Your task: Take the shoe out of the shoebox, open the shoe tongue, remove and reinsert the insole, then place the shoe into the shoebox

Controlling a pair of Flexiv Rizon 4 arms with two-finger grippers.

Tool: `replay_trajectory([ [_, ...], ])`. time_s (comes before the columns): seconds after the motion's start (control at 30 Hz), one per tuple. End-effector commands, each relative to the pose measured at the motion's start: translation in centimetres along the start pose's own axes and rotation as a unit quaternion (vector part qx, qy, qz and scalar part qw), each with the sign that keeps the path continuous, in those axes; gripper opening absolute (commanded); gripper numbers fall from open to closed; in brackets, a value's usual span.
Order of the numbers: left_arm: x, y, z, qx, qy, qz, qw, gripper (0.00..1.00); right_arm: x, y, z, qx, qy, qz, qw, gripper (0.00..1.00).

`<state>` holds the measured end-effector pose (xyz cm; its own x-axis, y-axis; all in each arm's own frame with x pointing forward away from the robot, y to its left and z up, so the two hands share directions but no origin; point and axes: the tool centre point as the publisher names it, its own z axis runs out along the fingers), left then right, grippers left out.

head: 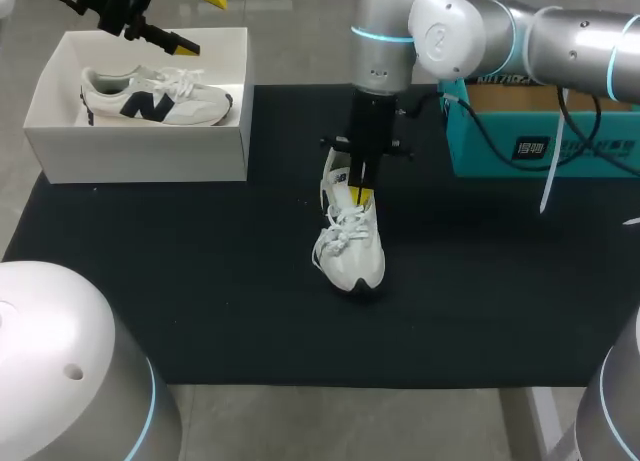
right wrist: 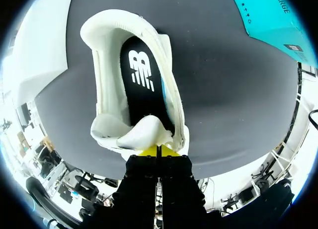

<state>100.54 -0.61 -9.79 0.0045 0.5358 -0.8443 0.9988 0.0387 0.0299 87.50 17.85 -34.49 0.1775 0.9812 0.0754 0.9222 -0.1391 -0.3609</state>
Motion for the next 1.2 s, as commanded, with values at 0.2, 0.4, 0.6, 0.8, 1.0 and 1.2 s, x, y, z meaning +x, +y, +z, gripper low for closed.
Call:
replay_trajectory([
  [0.2, 0.0, 0.1, 0.0, 0.001, 0.001, 0.0, 1.0, 1.0, 0.2, 0.6, 0.5, -0.012, -0.002, -0.004, 1.0, 0.0],
  [0.4, 0.0, 0.1, 0.0, 0.001, 0.001, 0.0, 1.0, 1.0, 1.0, -0.7, -1.7, -0.046, -0.024, -0.017, 0.999, 0.0],
  [0.6, 0.0, 0.1, 0.0, 0.001, 0.001, 0.0, 1.0, 1.0, 1.1, -0.6, -2.4, -0.097, -0.077, -0.067, 0.99, 0.0],
  [0.8, 0.0, 0.1, 0.0, 0.001, 0.001, 0.0, 1.0, 1.0, 1.2, -0.6, -2.6, -0.146, -0.122, -0.097, 0.977, 0.0],
  [1.0, 0.0, 0.1, 0.0, 0.001, 0.001, 0.0, 1.0, 1.0, 1.2, -0.6, -2.6, -0.146, -0.122, -0.097, 0.977, 0.0],
  [1.2, 0.0, 0.1, 0.0, 0.001, 0.001, 0.0, 1.0, 1.0, 1.2, -0.6, -2.6, -0.146, -0.122, -0.097, 0.977, 0.0],
])
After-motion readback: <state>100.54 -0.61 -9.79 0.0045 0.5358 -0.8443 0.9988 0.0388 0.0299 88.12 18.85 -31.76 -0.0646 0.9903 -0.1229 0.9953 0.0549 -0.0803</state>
